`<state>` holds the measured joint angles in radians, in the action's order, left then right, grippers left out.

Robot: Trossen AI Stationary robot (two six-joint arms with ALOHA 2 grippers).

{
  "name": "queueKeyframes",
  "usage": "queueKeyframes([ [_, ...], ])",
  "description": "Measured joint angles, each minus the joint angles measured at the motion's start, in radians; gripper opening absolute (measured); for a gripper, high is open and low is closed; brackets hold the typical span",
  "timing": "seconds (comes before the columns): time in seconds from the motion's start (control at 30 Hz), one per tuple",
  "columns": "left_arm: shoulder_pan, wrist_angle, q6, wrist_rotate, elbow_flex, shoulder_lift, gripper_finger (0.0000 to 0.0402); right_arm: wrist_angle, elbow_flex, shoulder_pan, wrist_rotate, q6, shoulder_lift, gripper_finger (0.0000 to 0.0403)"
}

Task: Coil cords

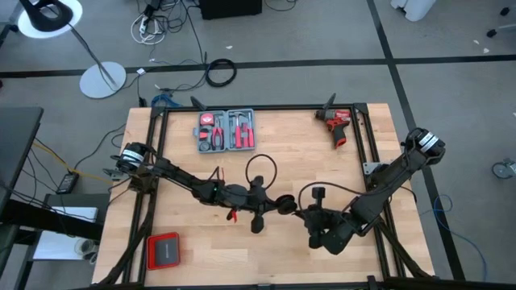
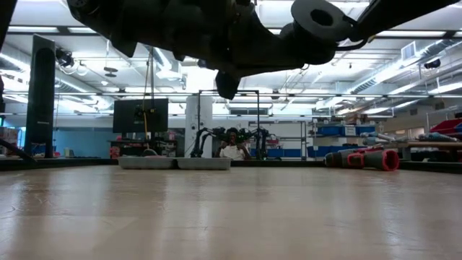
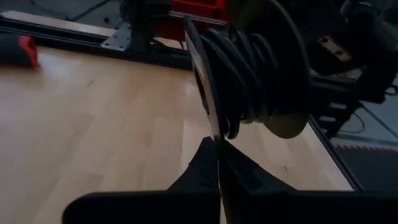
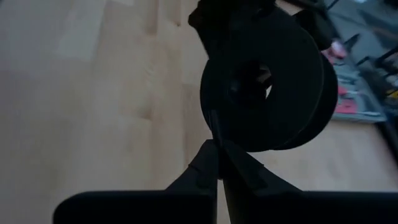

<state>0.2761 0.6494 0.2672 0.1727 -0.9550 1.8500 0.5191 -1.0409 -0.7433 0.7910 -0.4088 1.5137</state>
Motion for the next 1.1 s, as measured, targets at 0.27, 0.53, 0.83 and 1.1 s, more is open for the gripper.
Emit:
queueKeyframes([
  [0.27, 0.015, -0.112, 0.020, -0.033, 0.000, 0.000, 0.0000, -0.047, 0.000, 0.025, -0.133, -0.016, 0.057, 0.0007],
  [0.53, 0.022, -0.242, 0.001, -0.033, 0.000, 0.000, 0.0000, -0.081, -0.001, 0.076, -0.226, 0.001, 0.136, 0.0007],
  [0.83, 0.023, -0.361, -0.020, -0.054, -0.002, 0.000, 0.0000, -0.125, -0.001, 0.132, -0.325, 0.061, 0.141, 0.0007],
  [1.1, -0.007, -0.544, -0.091, 0.014, -0.065, -0.035, 0.0000, -0.120, 0.001, 0.236, -0.421, 0.159, 0.139, 0.0007],
])
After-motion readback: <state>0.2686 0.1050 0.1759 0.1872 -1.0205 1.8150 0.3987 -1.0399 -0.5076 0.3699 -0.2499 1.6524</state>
